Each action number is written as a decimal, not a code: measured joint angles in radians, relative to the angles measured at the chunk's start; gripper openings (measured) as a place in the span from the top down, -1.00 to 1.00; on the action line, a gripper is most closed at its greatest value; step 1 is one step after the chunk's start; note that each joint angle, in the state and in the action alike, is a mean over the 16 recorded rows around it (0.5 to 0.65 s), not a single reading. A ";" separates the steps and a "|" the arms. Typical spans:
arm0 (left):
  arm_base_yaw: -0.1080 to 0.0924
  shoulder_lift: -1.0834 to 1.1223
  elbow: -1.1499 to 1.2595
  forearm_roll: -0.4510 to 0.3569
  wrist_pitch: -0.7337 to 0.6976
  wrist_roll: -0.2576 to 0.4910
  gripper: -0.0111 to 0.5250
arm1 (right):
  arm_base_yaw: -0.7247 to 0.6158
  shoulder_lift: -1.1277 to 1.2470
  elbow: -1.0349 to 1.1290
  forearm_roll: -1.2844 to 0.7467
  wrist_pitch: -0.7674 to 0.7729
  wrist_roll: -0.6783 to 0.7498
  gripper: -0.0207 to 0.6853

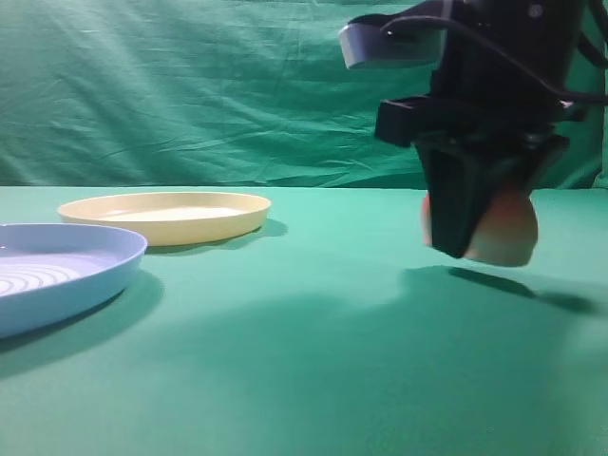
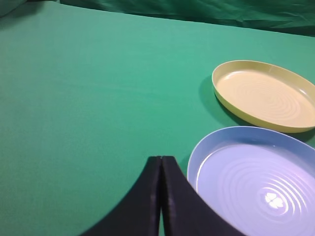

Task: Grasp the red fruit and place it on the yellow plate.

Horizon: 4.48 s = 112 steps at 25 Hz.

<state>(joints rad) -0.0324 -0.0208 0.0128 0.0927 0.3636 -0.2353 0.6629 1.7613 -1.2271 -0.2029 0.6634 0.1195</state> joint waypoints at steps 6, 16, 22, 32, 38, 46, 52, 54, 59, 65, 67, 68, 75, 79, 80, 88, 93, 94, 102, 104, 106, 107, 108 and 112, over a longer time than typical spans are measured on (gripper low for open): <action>0.000 0.000 0.000 0.000 0.000 0.000 0.96 | 0.048 0.053 -0.180 0.015 -0.056 -0.050 0.36; 0.000 0.000 0.000 0.000 0.000 0.000 0.96 | 0.101 0.301 -0.453 0.028 -0.124 -0.110 0.27; 0.000 0.000 0.000 0.000 0.000 0.000 0.96 | 0.105 0.427 -0.536 0.013 -0.129 -0.129 -0.15; 0.000 0.000 0.000 0.000 0.000 0.000 0.96 | 0.113 0.455 -0.600 -0.063 -0.042 -0.142 -0.75; 0.000 0.000 0.000 0.000 0.000 0.000 0.96 | 0.126 0.393 -0.673 -0.092 0.115 -0.131 -0.29; 0.000 0.000 0.000 0.000 0.000 0.000 0.96 | 0.145 0.233 -0.749 -0.078 0.354 -0.066 0.60; 0.000 0.000 0.000 0.000 0.000 0.000 0.96 | 0.150 0.083 -0.761 -0.040 0.485 -0.027 0.92; 0.000 0.000 0.000 0.000 0.000 0.000 0.96 | 0.150 0.034 -0.761 -0.023 0.517 -0.020 0.94; 0.000 0.000 0.000 0.000 0.000 0.000 0.96 | 0.150 -0.077 -0.761 0.011 0.571 -0.017 0.94; 0.000 0.000 0.000 0.000 0.000 0.000 0.96 | 0.150 -0.175 -0.761 0.013 0.604 -0.018 0.94; 0.000 0.000 0.000 0.000 0.000 0.000 0.96 | 0.150 -0.201 -0.761 -0.001 0.608 -0.014 0.94; 0.000 0.000 0.000 0.000 0.000 0.000 0.96 | 0.150 -0.214 -0.761 -0.010 0.608 -0.011 0.94; 0.000 0.000 0.000 0.000 0.000 0.000 0.96 | 0.134 -0.316 -0.752 -0.086 0.613 -0.006 0.94; 0.000 0.000 0.000 0.000 0.000 0.000 0.96 | 0.090 -0.399 -0.704 -0.119 0.610 0.006 0.94; 0.000 0.000 0.000 0.000 0.000 0.000 0.96 | 0.075 -0.422 -0.685 -0.125 0.606 0.010 0.94; 0.000 0.000 0.000 0.000 0.000 0.000 0.96 | -0.094 -0.634 -0.449 -0.129 0.538 0.049 0.94; 0.000 0.000 0.000 0.000 0.000 0.000 0.96 | -0.219 -0.792 -0.240 -0.106 0.447 0.065 0.94; 0.000 0.000 0.000 0.000 0.000 0.000 0.96 | -0.243 -0.824 -0.198 -0.101 0.425 0.067 0.94; 0.000 0.000 0.000 0.000 0.000 0.000 0.96 | -0.412 -1.092 0.149 -0.060 0.221 0.069 0.94; 0.000 0.000 0.000 0.000 0.000 0.000 0.96 | -0.447 -1.160 0.239 -0.054 0.160 0.069 0.94; 0.000 0.000 0.000 0.000 0.000 0.000 0.96 | -0.481 -1.226 0.330 -0.050 0.100 0.069 0.94; 0.000 0.000 0.000 0.000 0.000 0.000 0.96 | -0.497 -1.262 0.378 -0.049 0.069 0.069 0.94; 0.000 0.000 0.000 0.000 0.000 0.000 0.96 | -0.513 -1.296 0.426 -0.048 0.038 0.069 0.94; 0.000 0.000 0.000 0.000 0.000 0.000 0.96 | -0.571 -1.435 0.616 -0.047 -0.079 0.069 0.94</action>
<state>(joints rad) -0.0324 -0.0208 0.0128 0.0927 0.3636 -0.2353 0.0920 0.3261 -0.6111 -0.2496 0.5844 0.1889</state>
